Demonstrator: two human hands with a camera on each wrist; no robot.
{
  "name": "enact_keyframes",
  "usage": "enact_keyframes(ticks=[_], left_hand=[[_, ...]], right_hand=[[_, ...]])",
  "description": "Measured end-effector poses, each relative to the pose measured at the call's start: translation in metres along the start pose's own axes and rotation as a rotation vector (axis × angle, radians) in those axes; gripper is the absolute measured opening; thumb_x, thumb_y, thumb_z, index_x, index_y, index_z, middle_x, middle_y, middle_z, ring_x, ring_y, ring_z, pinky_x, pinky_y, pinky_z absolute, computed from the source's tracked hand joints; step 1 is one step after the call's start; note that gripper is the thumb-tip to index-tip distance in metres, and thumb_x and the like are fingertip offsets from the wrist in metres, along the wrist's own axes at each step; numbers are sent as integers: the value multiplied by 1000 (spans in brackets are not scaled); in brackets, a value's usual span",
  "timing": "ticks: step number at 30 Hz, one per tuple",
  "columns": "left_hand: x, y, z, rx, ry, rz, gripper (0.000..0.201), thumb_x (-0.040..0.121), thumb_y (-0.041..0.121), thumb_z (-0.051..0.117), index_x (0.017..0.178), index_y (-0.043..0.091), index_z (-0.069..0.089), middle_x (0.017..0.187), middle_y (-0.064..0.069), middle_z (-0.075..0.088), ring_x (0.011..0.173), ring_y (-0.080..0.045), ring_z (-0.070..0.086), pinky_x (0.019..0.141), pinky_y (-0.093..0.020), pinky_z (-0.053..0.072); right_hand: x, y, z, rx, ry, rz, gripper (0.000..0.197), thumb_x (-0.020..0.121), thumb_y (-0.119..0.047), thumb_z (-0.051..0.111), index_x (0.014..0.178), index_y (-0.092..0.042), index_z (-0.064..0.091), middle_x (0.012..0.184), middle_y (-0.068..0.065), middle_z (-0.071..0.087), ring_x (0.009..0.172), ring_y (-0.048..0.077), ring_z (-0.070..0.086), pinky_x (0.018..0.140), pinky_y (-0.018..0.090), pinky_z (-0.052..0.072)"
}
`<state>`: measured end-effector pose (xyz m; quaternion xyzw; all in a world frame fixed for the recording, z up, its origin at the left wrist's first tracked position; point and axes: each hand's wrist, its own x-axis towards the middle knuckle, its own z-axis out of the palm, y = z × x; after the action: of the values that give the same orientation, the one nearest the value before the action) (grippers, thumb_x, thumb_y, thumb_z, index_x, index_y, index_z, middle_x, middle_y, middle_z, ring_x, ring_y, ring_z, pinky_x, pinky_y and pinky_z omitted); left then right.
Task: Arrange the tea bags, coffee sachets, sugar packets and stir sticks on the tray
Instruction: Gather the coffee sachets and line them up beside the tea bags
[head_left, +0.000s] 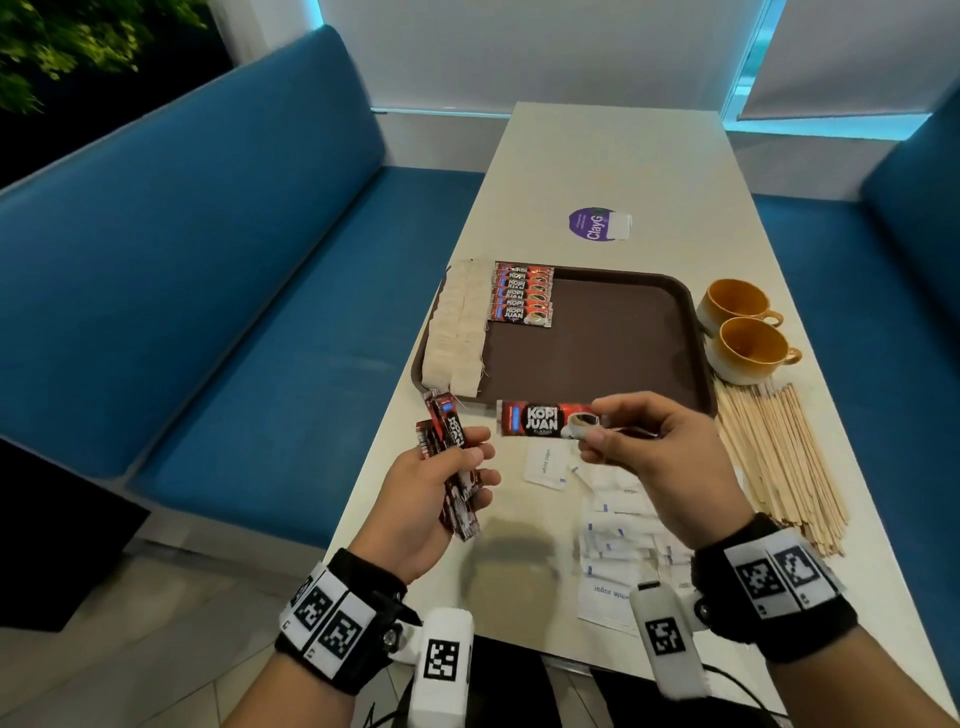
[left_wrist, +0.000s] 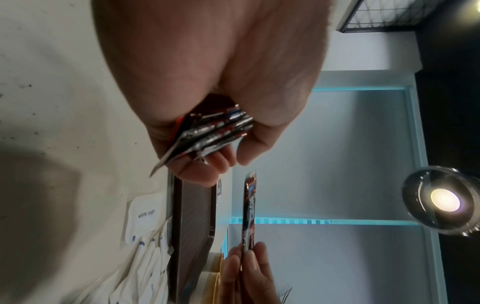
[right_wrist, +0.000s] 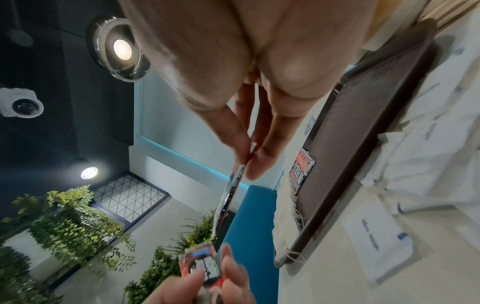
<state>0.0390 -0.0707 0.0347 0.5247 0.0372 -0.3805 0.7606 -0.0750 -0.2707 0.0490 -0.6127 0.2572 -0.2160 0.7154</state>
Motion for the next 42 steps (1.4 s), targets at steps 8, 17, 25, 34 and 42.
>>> enact_keyframes(ticks=[8, 17, 25, 34, 42], left_hand=[[16, -1, -5, -168, 2, -166, 35, 99, 7, 47, 132, 10, 60, 85, -12, 61, 73, -30, 62, 64, -39, 49], [21, 4, -18, -378, -154, -360, 25, 102, 31, 52, 122, 37, 66, 95, -6, 60, 94, -35, 63, 93, -80, 40], [31, 5, -23, -279, -173, -297, 36, 97, 15, 52, 129, 30, 62, 93, -10, 55, 74, -29, 52, 63, -37, 40], [33, 5, -18, -180, -242, -239, 42, 97, 13, 49, 132, 31, 63, 93, -13, 55, 74, -29, 53, 63, -36, 40], [31, 8, -19, -144, -232, -234, 42, 97, 12, 49, 130, 31, 65, 95, -15, 55, 77, -30, 54, 64, -38, 40]], right_hand=[[87, -22, 17, 99, 38, 81, 14, 87, 15, 67, 93, 2, 67, 86, 21, 70, 69, 30, 72, 70, 34, 65], [204, 23, 36, -252, 137, 179, 20, 84, 9, 74, 81, -10, 69, 84, 16, 71, 61, 17, 65, 58, 28, 58], [241, 47, 47, -476, 128, 195, 15, 82, 2, 80, 83, -10, 71, 79, 14, 74, 70, 27, 68, 76, 53, 63], [253, 46, 54, -731, 80, 168, 15, 79, -9, 87, 84, -14, 74, 83, 11, 77, 67, 23, 72, 72, 43, 65], [263, 46, 52, -880, 14, 155, 27, 67, -28, 97, 78, -23, 73, 89, -1, 74, 81, 21, 73, 81, 43, 64]])
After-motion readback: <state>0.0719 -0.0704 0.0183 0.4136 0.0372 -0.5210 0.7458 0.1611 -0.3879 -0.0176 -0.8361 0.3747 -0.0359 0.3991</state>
